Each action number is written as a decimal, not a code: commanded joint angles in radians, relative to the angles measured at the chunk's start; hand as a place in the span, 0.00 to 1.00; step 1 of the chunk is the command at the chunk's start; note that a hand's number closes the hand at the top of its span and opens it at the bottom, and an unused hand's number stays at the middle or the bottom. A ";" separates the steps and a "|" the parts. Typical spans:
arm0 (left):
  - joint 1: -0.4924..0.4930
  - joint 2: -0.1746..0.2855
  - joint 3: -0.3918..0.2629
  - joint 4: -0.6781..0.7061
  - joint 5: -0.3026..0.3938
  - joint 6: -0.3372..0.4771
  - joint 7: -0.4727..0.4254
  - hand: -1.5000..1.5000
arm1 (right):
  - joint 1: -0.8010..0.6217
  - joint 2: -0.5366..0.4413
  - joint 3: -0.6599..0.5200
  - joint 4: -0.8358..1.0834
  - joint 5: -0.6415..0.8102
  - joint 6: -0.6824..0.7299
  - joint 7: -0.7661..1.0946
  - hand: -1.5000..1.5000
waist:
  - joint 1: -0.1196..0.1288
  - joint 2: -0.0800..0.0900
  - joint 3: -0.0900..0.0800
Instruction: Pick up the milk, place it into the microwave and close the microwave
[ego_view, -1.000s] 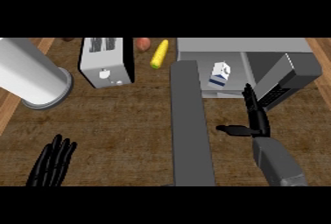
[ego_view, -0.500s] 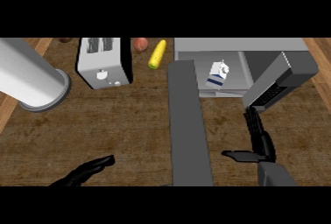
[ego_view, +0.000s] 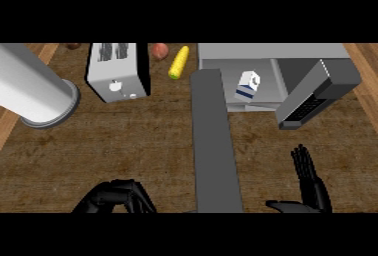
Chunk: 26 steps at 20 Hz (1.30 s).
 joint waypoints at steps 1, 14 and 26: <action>-0.144 -0.021 0.007 0.093 -0.019 -0.008 0.065 1.00 | 0.131 0.037 0.044 -0.160 -0.021 0.075 -0.024 0.00 | -0.013 0.004 0.003; -0.451 -0.069 -0.214 0.465 -0.057 0.012 0.074 1.00 | 0.336 -0.055 0.066 -0.491 -0.161 0.164 0.100 0.00 | -0.013 0.008 0.003; -0.678 -0.070 -0.575 0.762 0.111 0.354 0.071 1.00 | 0.482 -0.102 0.168 -0.738 -0.242 0.264 0.083 0.00 | -0.068 0.012 0.003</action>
